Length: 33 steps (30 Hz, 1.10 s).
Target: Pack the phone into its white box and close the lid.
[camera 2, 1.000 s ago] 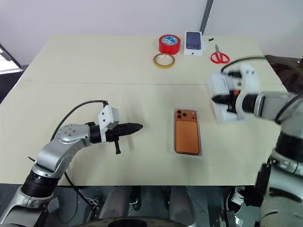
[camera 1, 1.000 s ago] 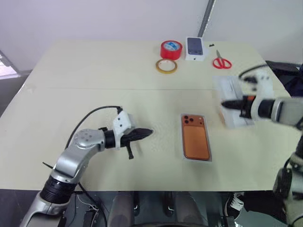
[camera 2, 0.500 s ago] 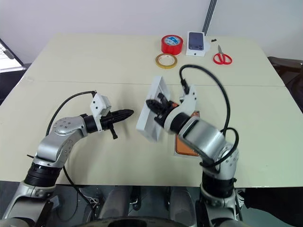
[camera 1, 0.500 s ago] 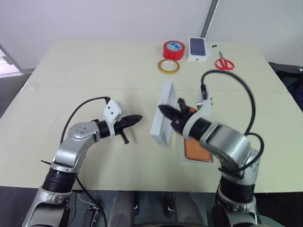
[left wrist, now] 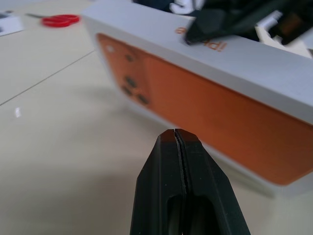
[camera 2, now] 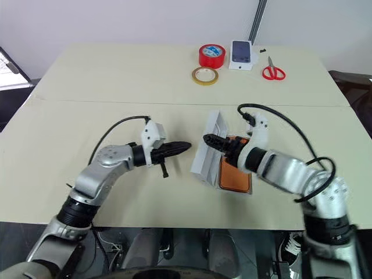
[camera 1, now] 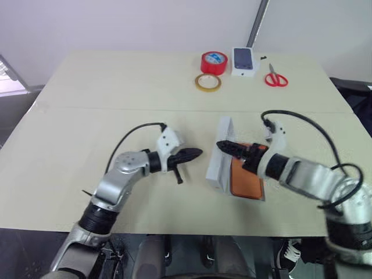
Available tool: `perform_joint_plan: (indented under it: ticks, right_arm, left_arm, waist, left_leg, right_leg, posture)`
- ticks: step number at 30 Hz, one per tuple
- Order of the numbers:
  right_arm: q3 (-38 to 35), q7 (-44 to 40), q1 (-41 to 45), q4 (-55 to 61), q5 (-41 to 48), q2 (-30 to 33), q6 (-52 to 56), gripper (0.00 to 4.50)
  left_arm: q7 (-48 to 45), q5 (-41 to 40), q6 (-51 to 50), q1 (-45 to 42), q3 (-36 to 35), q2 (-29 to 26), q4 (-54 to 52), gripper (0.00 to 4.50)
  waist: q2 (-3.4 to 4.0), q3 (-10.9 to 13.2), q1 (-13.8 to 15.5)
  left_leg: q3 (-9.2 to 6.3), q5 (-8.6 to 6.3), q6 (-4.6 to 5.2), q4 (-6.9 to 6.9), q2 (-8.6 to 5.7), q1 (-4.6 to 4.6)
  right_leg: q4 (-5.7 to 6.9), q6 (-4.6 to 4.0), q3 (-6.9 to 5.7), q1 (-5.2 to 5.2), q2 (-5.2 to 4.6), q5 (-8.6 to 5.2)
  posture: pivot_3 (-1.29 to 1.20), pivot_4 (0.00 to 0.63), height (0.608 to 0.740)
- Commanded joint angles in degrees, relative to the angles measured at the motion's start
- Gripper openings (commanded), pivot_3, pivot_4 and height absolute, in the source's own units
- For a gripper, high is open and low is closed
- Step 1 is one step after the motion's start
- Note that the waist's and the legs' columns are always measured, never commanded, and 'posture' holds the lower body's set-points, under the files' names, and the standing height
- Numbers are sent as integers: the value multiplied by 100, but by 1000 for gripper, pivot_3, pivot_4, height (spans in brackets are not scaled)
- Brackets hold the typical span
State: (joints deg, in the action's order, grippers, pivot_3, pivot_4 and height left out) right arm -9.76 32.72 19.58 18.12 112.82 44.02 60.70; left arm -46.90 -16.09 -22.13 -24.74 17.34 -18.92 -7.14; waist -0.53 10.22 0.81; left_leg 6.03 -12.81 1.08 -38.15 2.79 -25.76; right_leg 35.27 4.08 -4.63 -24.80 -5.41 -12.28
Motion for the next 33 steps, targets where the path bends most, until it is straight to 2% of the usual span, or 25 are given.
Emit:
perform_joint_plan:
  ticks: [1, 6, 12, 16, 19, 25, 33]
  right_arm:
    - [-86, -759, 381, -350, 18, 812, 551, 3916]
    - [168, -1211, 604, -765, -161, 1921, 879, 3916]
    - [370, -1779, 503, -642, -982, 2115, 1001, 3916]
    - [452, -2298, 470, -478, -1982, 2146, 1054, 3916]
    - [512, -2819, 570, -350, -2785, 2123, 963, 3050]
    - [813, -3983, 872, 64, -4029, 1963, 798, 50]
    - [1107, -4845, 752, 753, -4600, 1612, 937, 50]
  left_arm:
    - [52, 209, 78, -224, 238, 219, 95, 0]
    - [-9, 193, -8, -377, 363, 498, 157, 0]
    - [-12, 228, -15, -324, 393, 492, 160, 0]
    - [7, 233, -42, -336, 385, 517, 147, 0]
    - [12, 250, -45, -413, 379, 568, 221, 0]
    - [-39, 318, 23, -580, 376, 703, 412, 0]
    - [-40, 323, 60, -730, 309, 794, 496, 0]
  waist:
    - [-4, -5, -3]
    - [-3, -4, -3]
    - [-3, -4, -4]
    - [-3, -4, 3]
    - [-3, -4, 3]
    - [-2, -4, -4]
    - [-3, -4, -1]
  left_leg:
    - [0, 0, 1, 1, 1, 3]
    - [-4, -2, 3, 3, 3, 4]
    - [-3, -2, 3, 2, 3, 6]
    - [-4, -2, 3, 1, 3, 4]
    - [-3, -2, 3, 0, 2, 3]
    - [-4, -2, 3, 1, 3, 2]
    - [-5, -2, 3, 1, 3, 0]
  right_leg:
    - [-1, 0, 0, 2, 1, 0]
    - [-2, 3, -1, 1, 9, -1]
    - [-3, 4, -1, 2, 10, -1]
    - [-3, 5, -1, 2, 8, -1]
    - [-4, 5, -1, 2, 6, -2]
    - [-4, 6, -1, -2, 7, -2]
    - [-4, 6, -2, -3, 6, -3]
  posture:
    - [0, 150, 740]
    - [0, 150, 740]
    - [0, 150, 740]
    - [0, 150, 740]
    - [0, 150, 740]
    - [0, 150, 740]
    - [0, 150, 740]
